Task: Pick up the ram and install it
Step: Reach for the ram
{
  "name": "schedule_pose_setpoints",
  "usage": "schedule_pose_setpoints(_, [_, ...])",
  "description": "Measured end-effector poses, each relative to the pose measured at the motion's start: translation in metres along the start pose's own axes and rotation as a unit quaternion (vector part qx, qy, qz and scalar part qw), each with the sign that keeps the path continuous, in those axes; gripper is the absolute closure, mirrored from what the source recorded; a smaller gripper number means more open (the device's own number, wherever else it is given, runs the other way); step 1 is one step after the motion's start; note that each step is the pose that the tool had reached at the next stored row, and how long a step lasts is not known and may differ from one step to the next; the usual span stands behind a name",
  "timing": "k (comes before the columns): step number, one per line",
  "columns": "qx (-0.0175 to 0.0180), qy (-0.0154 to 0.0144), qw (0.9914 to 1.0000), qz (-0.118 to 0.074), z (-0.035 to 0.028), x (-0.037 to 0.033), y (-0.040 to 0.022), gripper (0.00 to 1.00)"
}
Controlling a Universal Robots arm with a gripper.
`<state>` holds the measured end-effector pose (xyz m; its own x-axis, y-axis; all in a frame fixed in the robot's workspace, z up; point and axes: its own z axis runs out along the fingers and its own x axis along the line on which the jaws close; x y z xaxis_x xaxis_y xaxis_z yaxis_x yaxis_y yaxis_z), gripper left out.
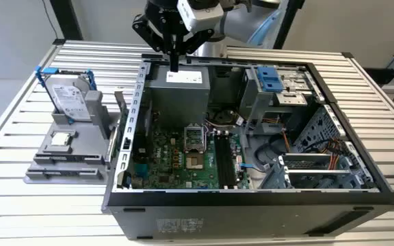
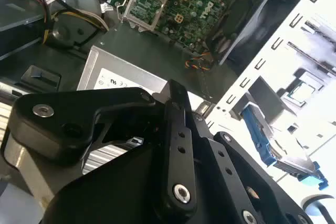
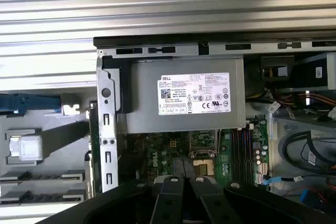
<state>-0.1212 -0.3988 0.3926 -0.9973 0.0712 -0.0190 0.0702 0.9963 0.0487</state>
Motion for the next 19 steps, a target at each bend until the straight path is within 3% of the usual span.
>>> schedule_pose_setpoints(13, [0.0, 0.0001, 1.0, 0.0, 0.0, 0.0008, 0.0, 1.0])
schedule_pose_setpoints(16, [0.0, 0.0001, 1.0, 0.0, -0.0001, 0.0043, -0.0003, 1.0])
schedule_pose_setpoints(19, [0.0, 0.0001, 1.0, 0.0, -0.0003, 0.0125, -0.0011, 1.0])
